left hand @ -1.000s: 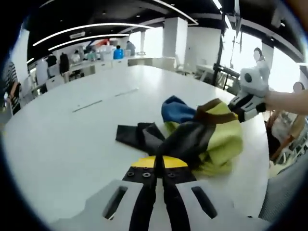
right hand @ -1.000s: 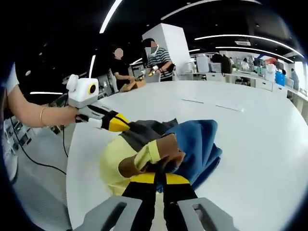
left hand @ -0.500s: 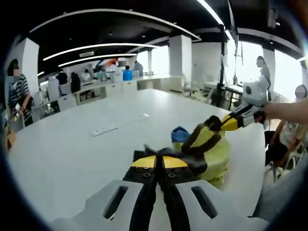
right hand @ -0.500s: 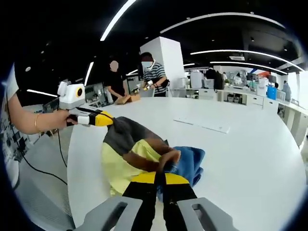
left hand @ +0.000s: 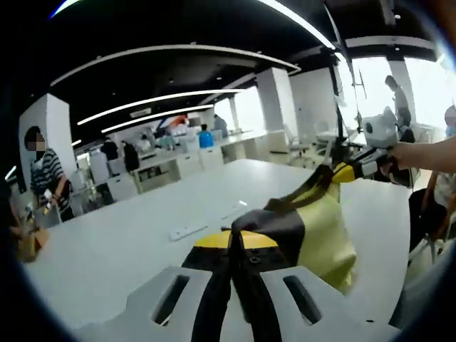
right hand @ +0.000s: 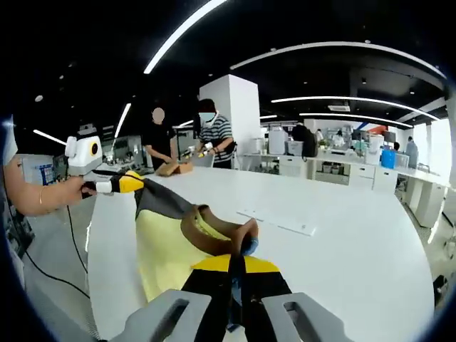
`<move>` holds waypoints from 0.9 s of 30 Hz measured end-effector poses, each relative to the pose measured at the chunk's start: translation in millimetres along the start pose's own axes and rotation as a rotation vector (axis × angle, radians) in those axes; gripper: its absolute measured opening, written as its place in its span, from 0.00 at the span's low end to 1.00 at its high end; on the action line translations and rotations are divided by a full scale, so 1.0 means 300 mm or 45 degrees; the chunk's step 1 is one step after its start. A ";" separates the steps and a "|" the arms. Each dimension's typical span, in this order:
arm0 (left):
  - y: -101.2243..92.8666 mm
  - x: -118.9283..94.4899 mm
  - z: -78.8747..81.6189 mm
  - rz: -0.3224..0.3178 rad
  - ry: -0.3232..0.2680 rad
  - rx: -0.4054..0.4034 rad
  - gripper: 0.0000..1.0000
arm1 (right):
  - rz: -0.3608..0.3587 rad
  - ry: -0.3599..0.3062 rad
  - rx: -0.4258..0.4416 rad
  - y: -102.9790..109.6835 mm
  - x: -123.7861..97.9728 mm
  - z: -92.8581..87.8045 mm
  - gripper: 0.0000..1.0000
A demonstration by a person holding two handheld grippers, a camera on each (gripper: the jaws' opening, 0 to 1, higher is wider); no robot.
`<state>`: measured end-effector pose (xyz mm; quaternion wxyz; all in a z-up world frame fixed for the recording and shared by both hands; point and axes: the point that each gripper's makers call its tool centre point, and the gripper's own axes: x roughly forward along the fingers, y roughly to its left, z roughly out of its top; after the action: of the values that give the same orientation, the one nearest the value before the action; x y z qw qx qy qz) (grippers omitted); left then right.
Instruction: Fold the garment on the visible template until the final outline fits inside the template.
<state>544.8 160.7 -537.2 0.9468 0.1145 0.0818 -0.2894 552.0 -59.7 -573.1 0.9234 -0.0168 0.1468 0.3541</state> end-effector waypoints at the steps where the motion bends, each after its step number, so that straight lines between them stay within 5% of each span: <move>1: 0.017 0.007 0.011 0.011 -0.013 -0.018 0.00 | -0.003 -0.007 -0.002 -0.008 0.008 0.014 0.00; 9: 0.109 0.085 0.059 0.078 -0.071 -0.070 0.00 | -0.054 -0.008 -0.033 -0.079 0.123 0.089 0.00; 27: 0.231 0.298 -0.064 0.185 0.034 -0.011 0.00 | -0.179 0.024 0.070 -0.255 0.357 0.048 0.00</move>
<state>655.7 174.2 -563.6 0.9646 0.1199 0.0873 -0.2181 681.8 -45.3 -595.2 0.9448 -0.0050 0.1635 0.2839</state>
